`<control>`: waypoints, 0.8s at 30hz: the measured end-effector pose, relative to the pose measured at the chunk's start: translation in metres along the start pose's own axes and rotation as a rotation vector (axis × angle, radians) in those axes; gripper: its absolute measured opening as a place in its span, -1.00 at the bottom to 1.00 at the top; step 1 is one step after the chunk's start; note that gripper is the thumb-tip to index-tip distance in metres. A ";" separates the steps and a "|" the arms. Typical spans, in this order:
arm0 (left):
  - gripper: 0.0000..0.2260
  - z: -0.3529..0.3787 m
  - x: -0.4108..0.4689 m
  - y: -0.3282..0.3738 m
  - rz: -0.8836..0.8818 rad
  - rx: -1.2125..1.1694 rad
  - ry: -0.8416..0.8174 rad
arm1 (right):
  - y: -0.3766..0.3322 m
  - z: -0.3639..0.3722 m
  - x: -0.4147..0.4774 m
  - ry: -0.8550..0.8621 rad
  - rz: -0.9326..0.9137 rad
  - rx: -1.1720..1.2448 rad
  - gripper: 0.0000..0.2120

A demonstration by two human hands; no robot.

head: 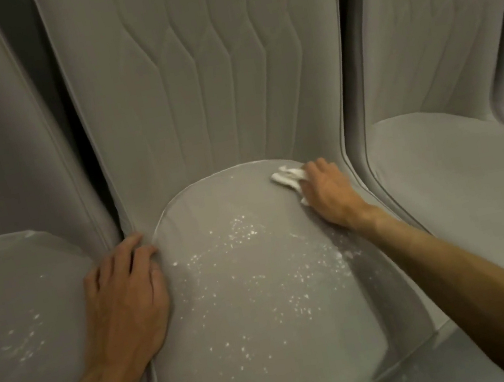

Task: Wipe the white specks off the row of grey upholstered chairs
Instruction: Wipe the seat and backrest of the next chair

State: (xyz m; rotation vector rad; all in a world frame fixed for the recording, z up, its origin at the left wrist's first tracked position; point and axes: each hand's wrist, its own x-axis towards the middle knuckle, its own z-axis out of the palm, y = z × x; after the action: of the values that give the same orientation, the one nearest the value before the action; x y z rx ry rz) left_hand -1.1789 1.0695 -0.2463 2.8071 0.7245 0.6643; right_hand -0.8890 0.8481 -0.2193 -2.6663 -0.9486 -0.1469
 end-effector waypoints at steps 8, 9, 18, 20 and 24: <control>-0.71 0.004 0.000 -0.002 -0.007 0.013 -0.003 | -0.028 0.013 -0.008 -0.076 -0.211 0.086 -0.77; -0.71 0.004 -0.001 -0.003 -0.006 0.017 0.007 | -0.021 0.010 -0.006 -0.084 -0.236 0.067 -0.77; -0.72 0.013 0.000 -0.011 0.020 0.053 0.034 | 0.001 0.017 0.007 0.000 -0.155 0.040 -0.78; -0.69 0.013 -0.001 -0.012 0.014 0.056 0.023 | -0.001 0.018 0.005 -0.030 -0.266 0.060 -0.77; -0.67 0.013 0.000 -0.010 0.035 0.062 0.026 | 0.016 0.007 0.030 -0.048 -0.084 -0.038 -0.72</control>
State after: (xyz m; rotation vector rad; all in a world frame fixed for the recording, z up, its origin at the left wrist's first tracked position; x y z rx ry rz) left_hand -1.1771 1.0776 -0.2607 2.8791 0.7140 0.6976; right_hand -0.8558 0.8562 -0.2246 -2.6770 -1.0835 -0.1209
